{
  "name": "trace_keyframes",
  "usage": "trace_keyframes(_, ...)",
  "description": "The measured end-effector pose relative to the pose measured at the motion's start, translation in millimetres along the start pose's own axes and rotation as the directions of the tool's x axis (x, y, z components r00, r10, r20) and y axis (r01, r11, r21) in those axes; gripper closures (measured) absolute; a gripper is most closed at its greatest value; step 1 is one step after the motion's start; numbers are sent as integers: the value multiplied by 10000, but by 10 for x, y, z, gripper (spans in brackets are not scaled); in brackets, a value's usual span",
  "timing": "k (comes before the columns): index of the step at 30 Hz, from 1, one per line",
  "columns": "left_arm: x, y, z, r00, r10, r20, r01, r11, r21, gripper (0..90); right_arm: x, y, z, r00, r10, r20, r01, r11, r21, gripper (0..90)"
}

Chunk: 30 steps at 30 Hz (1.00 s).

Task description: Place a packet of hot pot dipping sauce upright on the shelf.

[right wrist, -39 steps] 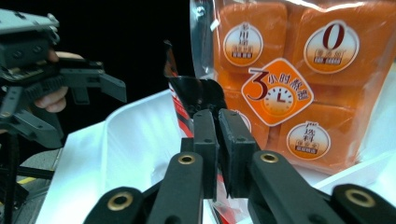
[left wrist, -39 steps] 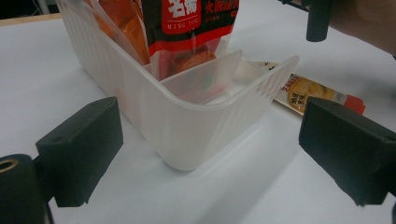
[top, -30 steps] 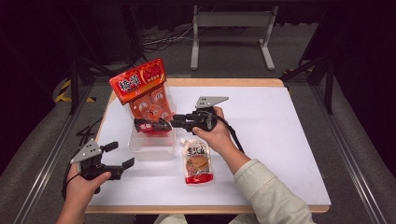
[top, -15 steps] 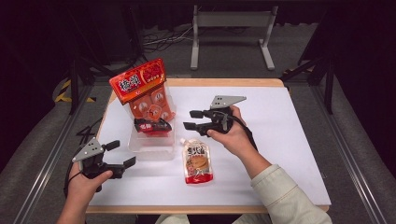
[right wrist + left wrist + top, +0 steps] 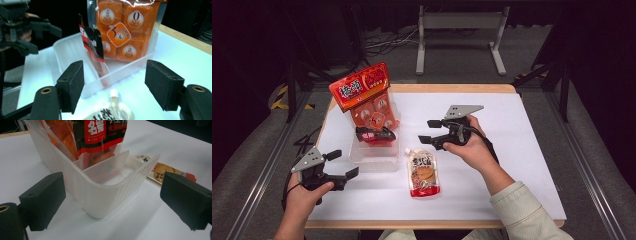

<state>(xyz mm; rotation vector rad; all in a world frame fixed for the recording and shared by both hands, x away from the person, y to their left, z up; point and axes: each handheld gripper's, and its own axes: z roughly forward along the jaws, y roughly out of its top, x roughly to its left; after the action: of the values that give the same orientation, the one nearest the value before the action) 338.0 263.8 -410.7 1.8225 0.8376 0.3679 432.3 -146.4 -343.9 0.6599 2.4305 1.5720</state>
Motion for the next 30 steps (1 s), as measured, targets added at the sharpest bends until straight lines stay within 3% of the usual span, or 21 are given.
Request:
trace_keyframes(5,3,-13,-6,9997,-60,-226,67,9995,306,73,-17,-26,-22,9998,-172,98,167,9987,484,329)
trace_keyframes(8,9,-25,-7,9996,-97,-247,106,9993,370,74,-24,-40,-25,9997,-160,-190,178,9949,990,335)
trace_keyframes(10,7,-25,-12,9996,-103,-252,112,9992,375,73,-29,-55,-16,9994,93,-346,-56,9944,1054,333)
trace_keyframes(15,5,-26,-12,9997,-87,-217,95,9992,377,72,-40,-103,18,9997,66,-224,-40,9936,1127,350)
trace_keyframes(19,7,-29,-12,9998,-106,-186,112,9994,340,72,-51,-175,73,9985,327,-450,-269,9920,1232,385)
trace_keyframes(24,4,-32,-12,9997,-157,-180,163,9994,319,72,-102,-256,137,9999,84,-108,-71,9928,1194,351)
trace_keyframes(30,10,-38,-5,9998,-93,-202,99,9994,317,72,-156,-365,206,9997,189,170,-212,9892,1448,308)
